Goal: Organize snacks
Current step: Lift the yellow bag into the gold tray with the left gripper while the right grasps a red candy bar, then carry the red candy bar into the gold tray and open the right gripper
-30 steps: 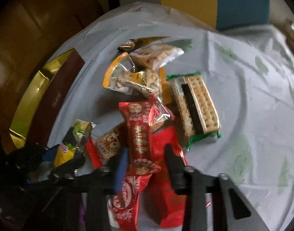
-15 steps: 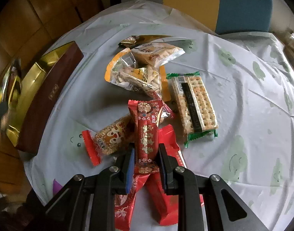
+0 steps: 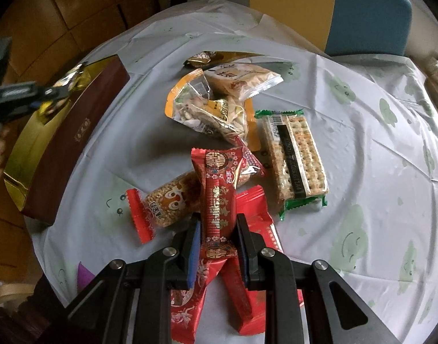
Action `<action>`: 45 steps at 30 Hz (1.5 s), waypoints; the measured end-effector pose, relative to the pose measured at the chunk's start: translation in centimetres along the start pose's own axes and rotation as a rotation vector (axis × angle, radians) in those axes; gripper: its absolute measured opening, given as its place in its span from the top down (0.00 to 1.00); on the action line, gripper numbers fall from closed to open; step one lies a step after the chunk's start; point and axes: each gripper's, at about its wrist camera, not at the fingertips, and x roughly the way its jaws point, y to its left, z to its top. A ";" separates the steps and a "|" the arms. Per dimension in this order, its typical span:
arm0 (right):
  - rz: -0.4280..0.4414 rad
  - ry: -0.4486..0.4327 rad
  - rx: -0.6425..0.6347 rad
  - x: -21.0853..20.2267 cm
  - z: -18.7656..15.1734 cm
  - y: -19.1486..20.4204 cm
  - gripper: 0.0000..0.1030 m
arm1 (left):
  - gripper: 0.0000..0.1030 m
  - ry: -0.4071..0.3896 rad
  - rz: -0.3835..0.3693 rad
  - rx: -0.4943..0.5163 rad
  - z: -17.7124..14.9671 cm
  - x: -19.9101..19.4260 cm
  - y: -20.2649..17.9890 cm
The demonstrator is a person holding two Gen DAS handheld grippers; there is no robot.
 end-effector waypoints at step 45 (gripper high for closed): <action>0.121 -0.073 0.038 -4.2 0.1 5.4 0.78 | 0.66 -0.223 0.181 0.035 -14.3 -11.9 3.3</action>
